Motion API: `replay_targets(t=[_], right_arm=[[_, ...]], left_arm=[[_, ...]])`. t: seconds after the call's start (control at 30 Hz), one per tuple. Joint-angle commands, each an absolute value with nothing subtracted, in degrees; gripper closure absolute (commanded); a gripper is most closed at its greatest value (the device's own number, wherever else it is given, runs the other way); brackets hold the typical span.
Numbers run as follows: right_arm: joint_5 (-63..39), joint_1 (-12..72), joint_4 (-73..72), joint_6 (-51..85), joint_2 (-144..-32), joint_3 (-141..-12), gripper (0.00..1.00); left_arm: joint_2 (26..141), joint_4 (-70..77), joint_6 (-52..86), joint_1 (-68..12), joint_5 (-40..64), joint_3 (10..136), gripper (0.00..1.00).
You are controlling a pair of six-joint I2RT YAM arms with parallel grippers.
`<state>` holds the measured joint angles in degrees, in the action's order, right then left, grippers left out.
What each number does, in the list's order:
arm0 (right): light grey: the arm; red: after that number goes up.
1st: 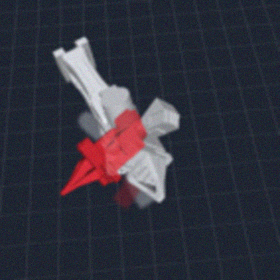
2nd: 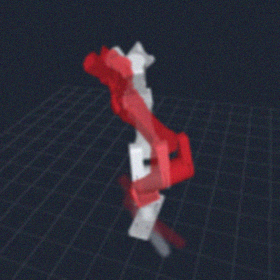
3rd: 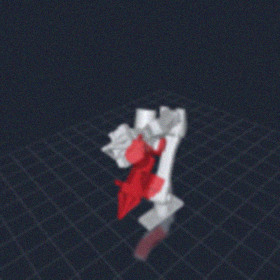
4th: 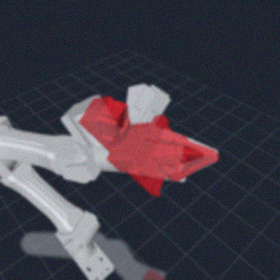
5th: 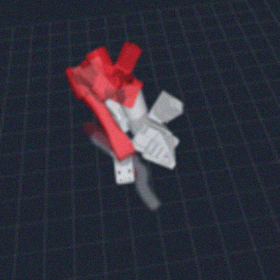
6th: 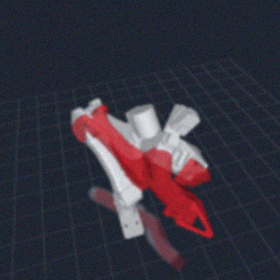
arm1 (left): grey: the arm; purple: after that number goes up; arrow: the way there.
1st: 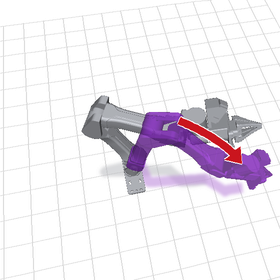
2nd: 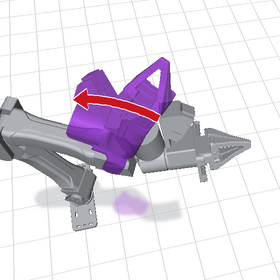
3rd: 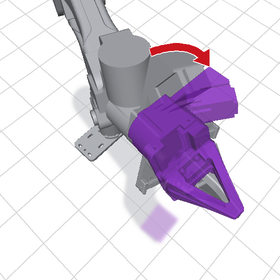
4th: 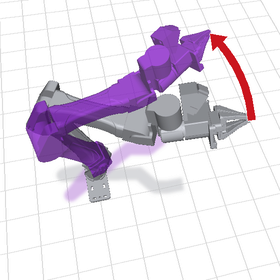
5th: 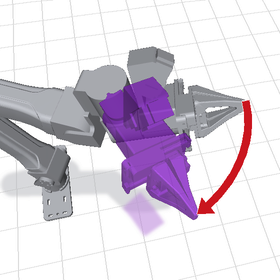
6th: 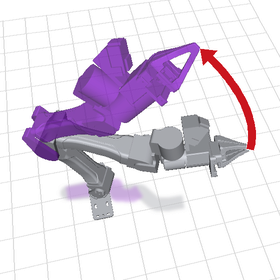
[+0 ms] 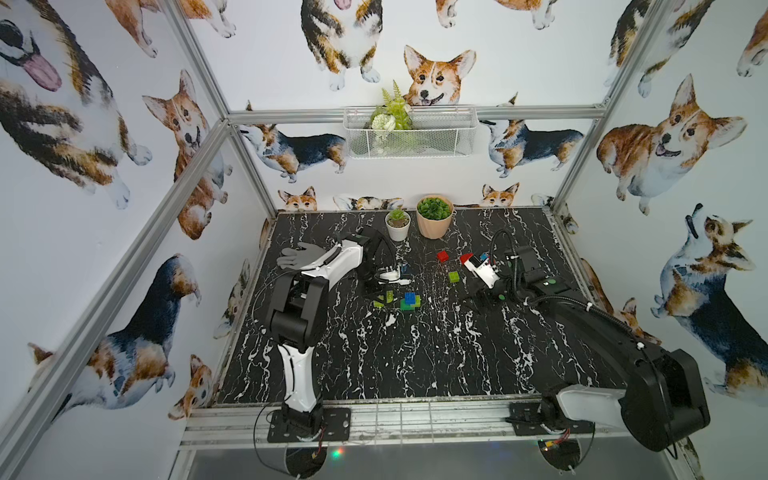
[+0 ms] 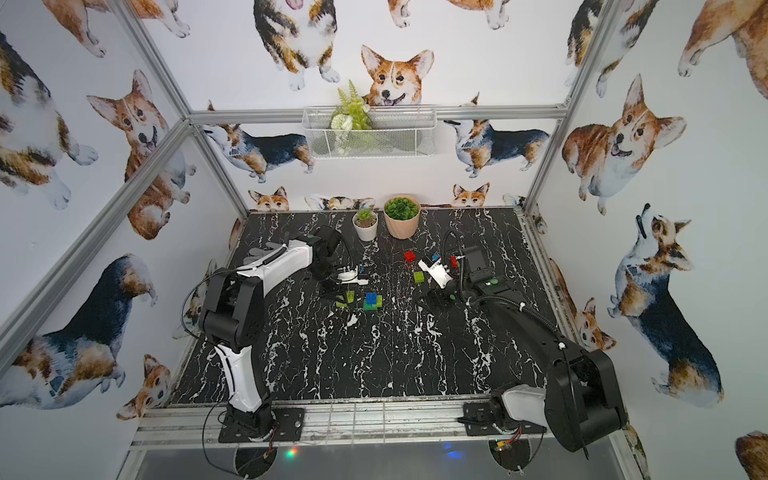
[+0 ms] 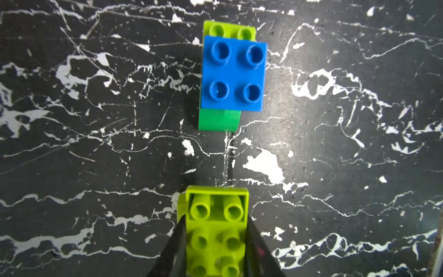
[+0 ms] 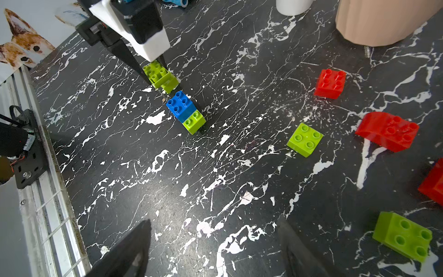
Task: Assemble the letter s with lego
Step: Assemble the lego brick with the lego brick.
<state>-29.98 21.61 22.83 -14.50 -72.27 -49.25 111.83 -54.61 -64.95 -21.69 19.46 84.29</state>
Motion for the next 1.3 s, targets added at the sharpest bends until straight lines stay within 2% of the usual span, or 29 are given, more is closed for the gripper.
replay_targets(t=[0.0, 1.27], right_arm=[[-30.8, 21.5, 21.1, -14.2, -72.5, -49.1, 0.16], [-30.7, 21.5, 20.9, -14.2, -72.3, -49.0, 0.16]], left_arm=[[112.5, -54.4, -68.7, -21.9, 16.9, 84.3, 0.85], [113.4, -49.4, -64.6, -22.1, 18.6, 82.7, 0.87]])
